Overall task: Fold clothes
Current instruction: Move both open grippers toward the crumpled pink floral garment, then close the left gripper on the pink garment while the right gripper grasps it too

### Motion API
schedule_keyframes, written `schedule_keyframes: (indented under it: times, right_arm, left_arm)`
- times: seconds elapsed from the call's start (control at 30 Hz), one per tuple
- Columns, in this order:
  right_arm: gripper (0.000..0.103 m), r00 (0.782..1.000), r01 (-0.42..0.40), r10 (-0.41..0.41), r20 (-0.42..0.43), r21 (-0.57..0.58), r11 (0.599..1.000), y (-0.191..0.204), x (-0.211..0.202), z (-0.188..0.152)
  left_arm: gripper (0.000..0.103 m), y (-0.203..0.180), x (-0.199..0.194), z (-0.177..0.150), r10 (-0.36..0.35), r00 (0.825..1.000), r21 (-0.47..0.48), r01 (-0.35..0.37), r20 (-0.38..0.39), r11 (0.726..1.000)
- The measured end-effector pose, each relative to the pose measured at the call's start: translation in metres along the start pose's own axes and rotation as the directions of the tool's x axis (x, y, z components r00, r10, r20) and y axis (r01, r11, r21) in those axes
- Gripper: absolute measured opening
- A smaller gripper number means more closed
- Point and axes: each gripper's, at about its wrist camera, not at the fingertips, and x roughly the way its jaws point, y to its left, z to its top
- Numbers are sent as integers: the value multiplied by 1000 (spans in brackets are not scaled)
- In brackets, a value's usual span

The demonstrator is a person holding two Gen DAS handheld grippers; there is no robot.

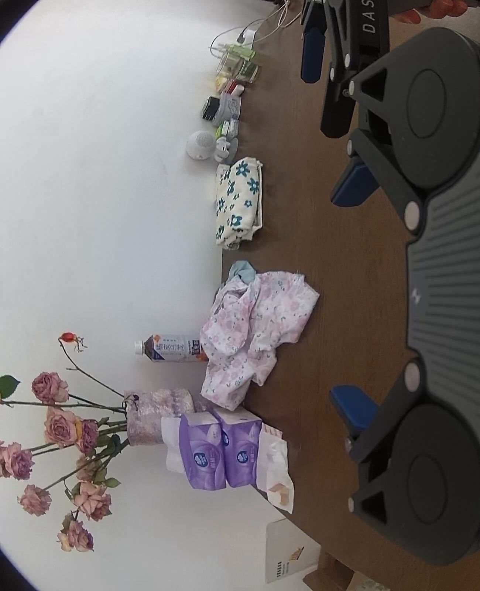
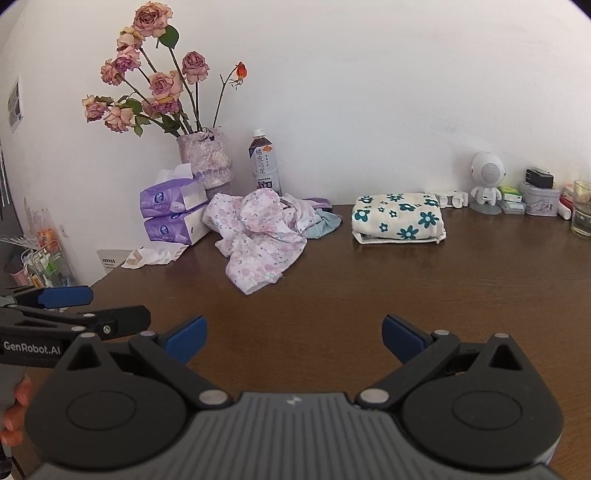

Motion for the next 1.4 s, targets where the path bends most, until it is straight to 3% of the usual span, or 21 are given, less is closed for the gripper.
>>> schedule_keyframes:
  times: [0.27,0.53,0.77,0.93,1.13,1.23,1.27,1.37,1.4]
  right_arm:
    - [103,999,27,-29,-23,-68,997,3,60,40]
    - [103,997,3,-8,-77,-56,998,-7,132,73]
    - [103,991,-25,18,-130,-45,999,-9,205,90]
    - [103,985,-5,-9,-170,-78,997,-7,255,96]
    - [99,987,-28,16,-162,-73,997,-10,291,96]
    - [87,983,-39,22,-180,-95,995,-9,305,98]
    - [80,983,-34,14,-184,-107,994,-8,310,99]
    - [76,980,-43,25,-198,-88,995,-10,323,102]
    - [70,978,-44,25,-207,-89,995,-9,327,101]
  left_arm:
    - [103,20,54,42,29,1000,-19,-29,-4,999]
    - [103,49,119,81,93,995,-63,-96,-46,993]
    - [103,74,184,110,143,984,-92,-153,-108,984]
    - [103,86,229,126,167,976,-115,-184,-137,976]
    - [102,88,271,133,145,976,-152,-170,-161,974]
    - [102,86,291,136,162,970,-164,-192,-179,968]
    - [99,86,297,136,165,968,-170,-198,-188,965]
    - [89,85,314,135,163,963,-179,-203,-214,963]
    - [86,85,317,135,168,961,-179,-209,-220,961]
